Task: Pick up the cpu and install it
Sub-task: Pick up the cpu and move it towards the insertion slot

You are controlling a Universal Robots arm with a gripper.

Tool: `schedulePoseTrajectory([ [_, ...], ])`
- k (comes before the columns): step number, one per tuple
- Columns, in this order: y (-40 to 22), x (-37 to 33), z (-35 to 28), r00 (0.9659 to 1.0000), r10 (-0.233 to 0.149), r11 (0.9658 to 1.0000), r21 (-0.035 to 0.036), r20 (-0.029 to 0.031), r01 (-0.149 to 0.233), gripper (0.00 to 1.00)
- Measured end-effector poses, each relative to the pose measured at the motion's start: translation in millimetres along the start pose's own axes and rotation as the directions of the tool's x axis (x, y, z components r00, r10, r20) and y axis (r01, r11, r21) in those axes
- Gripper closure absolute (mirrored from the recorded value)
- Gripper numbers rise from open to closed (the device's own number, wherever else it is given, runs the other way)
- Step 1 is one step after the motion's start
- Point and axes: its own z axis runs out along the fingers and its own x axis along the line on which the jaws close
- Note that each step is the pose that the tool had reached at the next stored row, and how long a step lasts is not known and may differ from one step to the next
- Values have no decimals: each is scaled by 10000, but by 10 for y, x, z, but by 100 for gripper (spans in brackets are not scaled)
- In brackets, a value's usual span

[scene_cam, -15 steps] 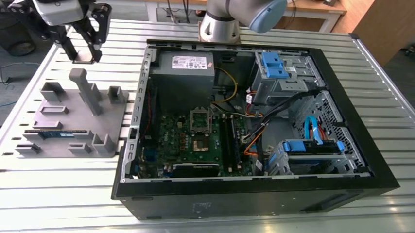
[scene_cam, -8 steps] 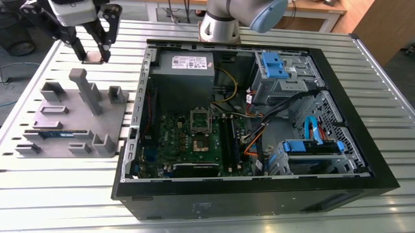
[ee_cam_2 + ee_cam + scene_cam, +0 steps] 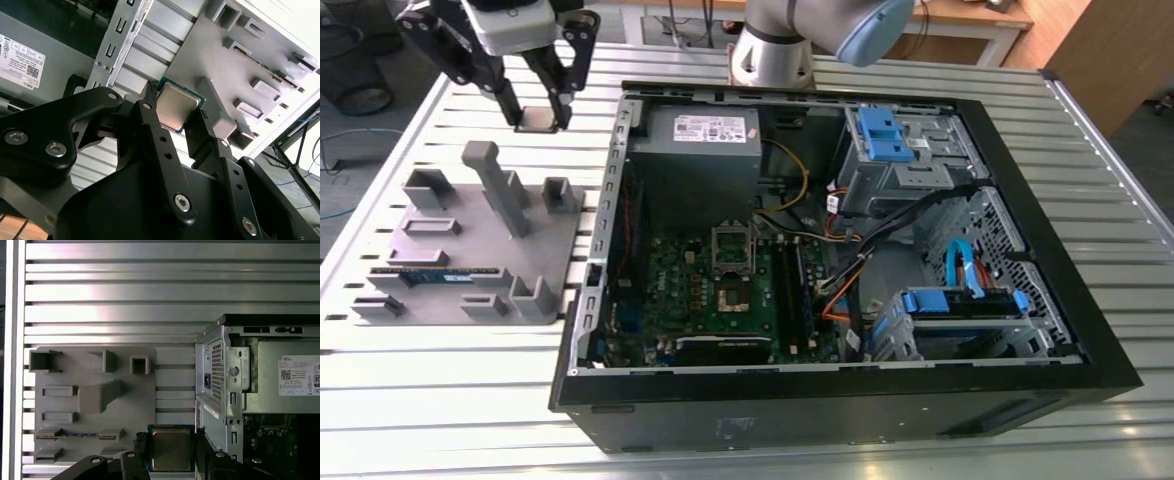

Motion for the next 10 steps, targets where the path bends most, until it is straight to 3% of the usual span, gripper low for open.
schedulePoseTrajectory([
  [10,6,-290,1,10000,-1,10000,0,0,1,53],
])
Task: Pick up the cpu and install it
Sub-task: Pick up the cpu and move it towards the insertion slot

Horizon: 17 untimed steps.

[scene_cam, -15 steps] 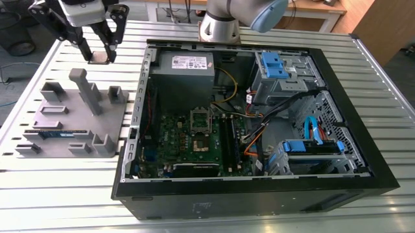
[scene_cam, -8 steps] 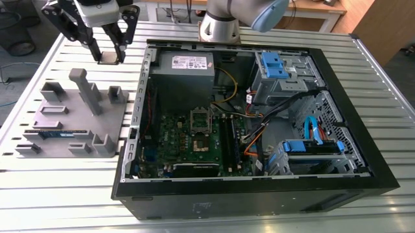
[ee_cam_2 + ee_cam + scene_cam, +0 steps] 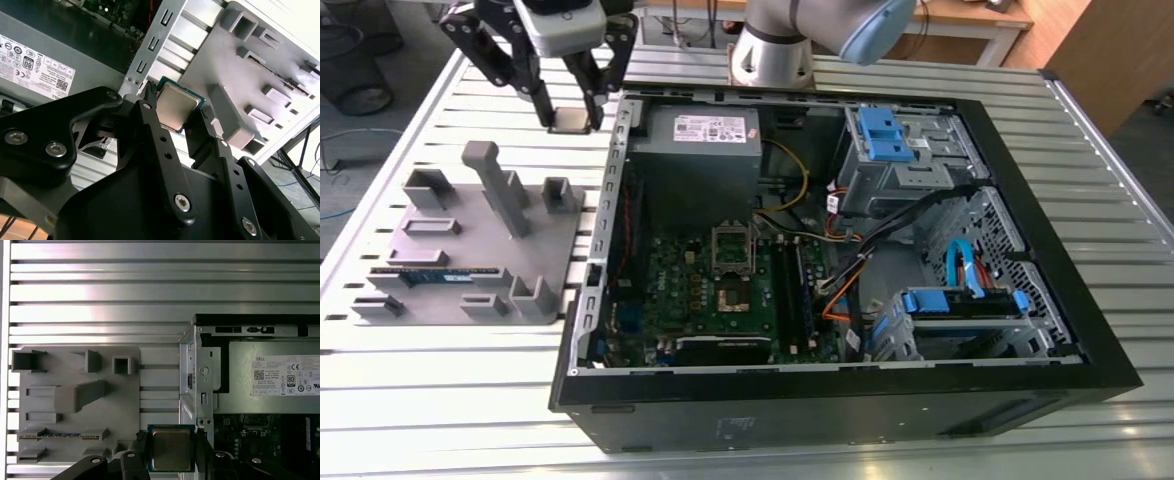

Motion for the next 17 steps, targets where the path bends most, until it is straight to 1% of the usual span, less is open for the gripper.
schedulePoseTrajectory([
  [17,10,-507,1,10000,1,10000,0,0,-1,53],
])
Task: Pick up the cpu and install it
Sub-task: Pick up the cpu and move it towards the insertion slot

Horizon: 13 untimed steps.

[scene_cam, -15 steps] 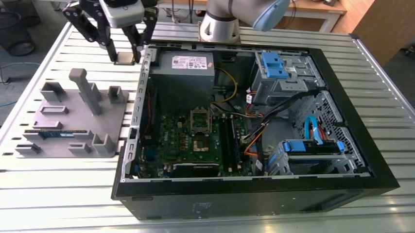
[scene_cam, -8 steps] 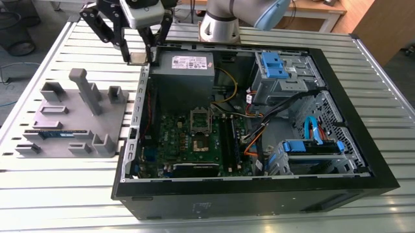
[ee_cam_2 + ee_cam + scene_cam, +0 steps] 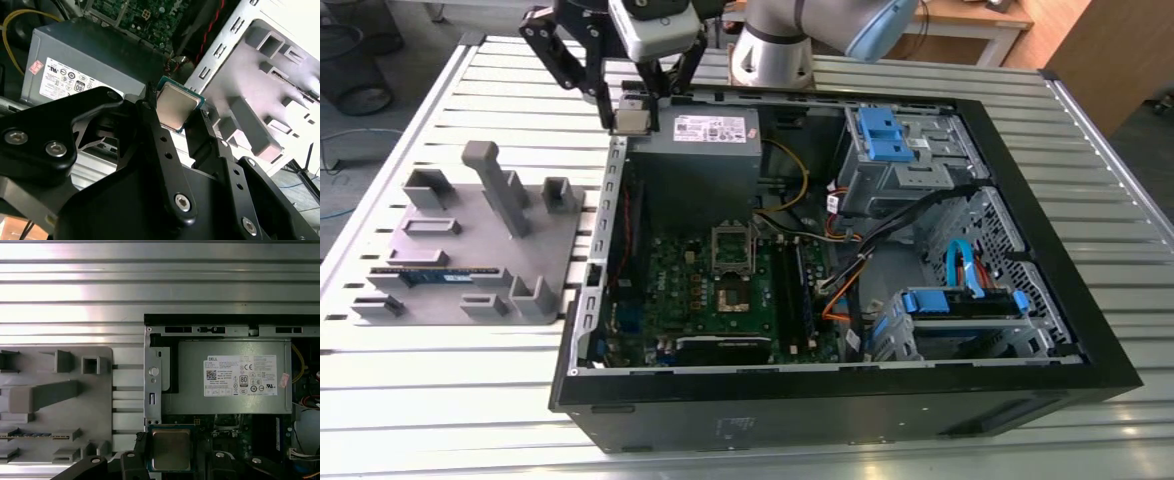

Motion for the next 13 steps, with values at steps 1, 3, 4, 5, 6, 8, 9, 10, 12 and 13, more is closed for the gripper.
schedulePoseTrajectory([
  [1,0,-30,0,10000,-1,10000,0,0,1,53],
  [3,2,-92,0,10000,-1,10000,0,0,1,53],
  [4,2,-122,0,10000,0,10000,0,0,0,53],
  [5,3,-153,0,10000,0,10000,0,0,0,53],
  [6,4,-188,0,10000,0,10000,1,0,0,53],
  [8,5,-251,1,10000,-1,10000,0,0,1,53],
  [9,6,-282,1,10000,0,10000,0,0,0,53],
  [10,6,-314,1,10000,0,10000,0,0,0,53],
  [12,7,-376,1,10000,-1,10000,0,0,1,53],
  [13,8,-410,1,10000,-2,10000,0,0,2,53],
])
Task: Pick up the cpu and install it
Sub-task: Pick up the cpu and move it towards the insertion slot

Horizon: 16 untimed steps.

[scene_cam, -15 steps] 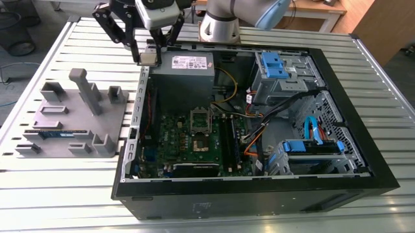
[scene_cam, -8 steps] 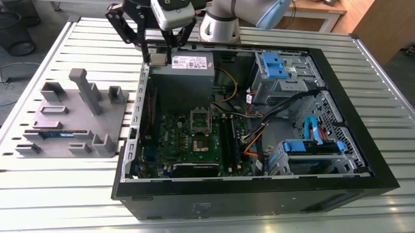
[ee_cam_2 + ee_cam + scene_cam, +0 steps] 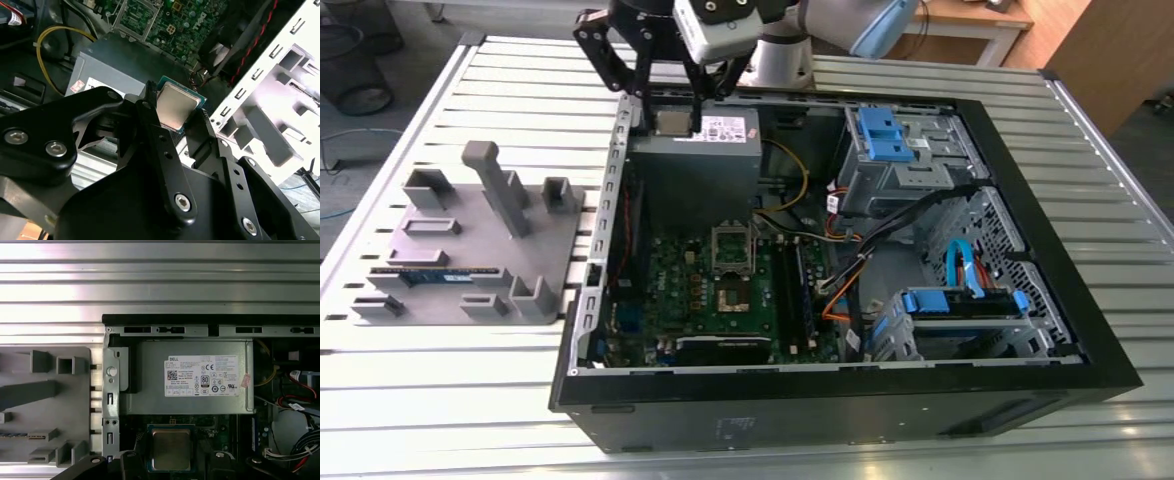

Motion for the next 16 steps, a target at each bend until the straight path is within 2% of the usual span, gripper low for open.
schedulePoseTrajectory([
  [5,3,-152,0,10000,0,10000,2,-2,0,53],
  [6,6,-299,1,10000,1,10000,1,0,-1,53],
  [7,7,-372,1,10000,2,10000,0,0,-2,53],
  [16,13,-648,2,10000,2,10000,1,0,-2,53],
])
